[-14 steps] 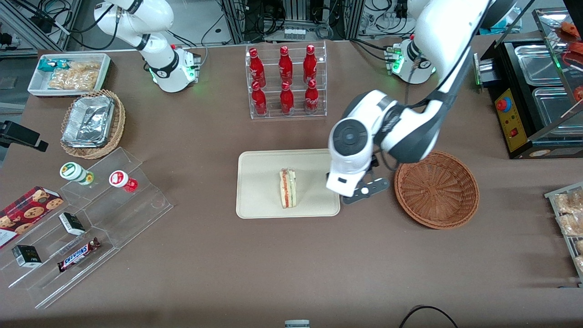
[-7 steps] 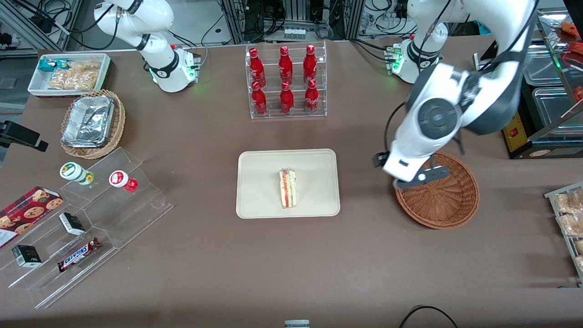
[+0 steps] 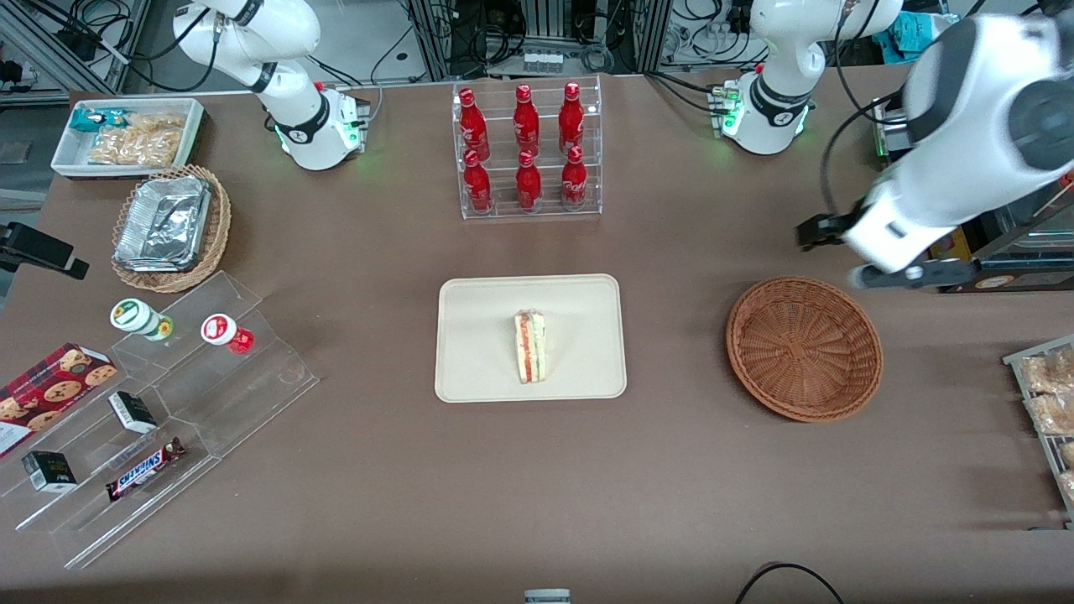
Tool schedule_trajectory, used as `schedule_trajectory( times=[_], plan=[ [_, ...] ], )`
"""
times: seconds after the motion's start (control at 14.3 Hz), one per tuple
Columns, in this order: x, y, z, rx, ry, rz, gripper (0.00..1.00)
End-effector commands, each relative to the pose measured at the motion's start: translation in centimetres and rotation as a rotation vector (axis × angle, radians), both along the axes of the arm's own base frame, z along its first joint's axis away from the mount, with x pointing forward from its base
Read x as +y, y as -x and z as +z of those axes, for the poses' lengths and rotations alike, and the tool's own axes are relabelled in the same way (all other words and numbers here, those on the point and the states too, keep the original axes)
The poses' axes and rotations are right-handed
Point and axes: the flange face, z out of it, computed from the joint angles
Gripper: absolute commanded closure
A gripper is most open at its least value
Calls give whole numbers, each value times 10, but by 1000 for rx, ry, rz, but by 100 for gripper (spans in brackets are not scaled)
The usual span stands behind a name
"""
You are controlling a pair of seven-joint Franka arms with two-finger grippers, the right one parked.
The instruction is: Place sandwich from basket to tray
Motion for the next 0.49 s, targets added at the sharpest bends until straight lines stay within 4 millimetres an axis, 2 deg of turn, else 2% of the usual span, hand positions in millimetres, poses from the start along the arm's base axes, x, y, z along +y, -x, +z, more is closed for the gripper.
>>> schedule_trajectory(
  times=[0.0, 0.07, 0.21, 0.42],
  plan=[
    [21, 8, 37, -57, 21, -39, 0],
    [38, 5, 51, -87, 23, -14, 0],
    [57, 4, 66, -117, 26, 21, 0],
    [65, 3, 69, -130, 28, 7, 0]
  ],
)
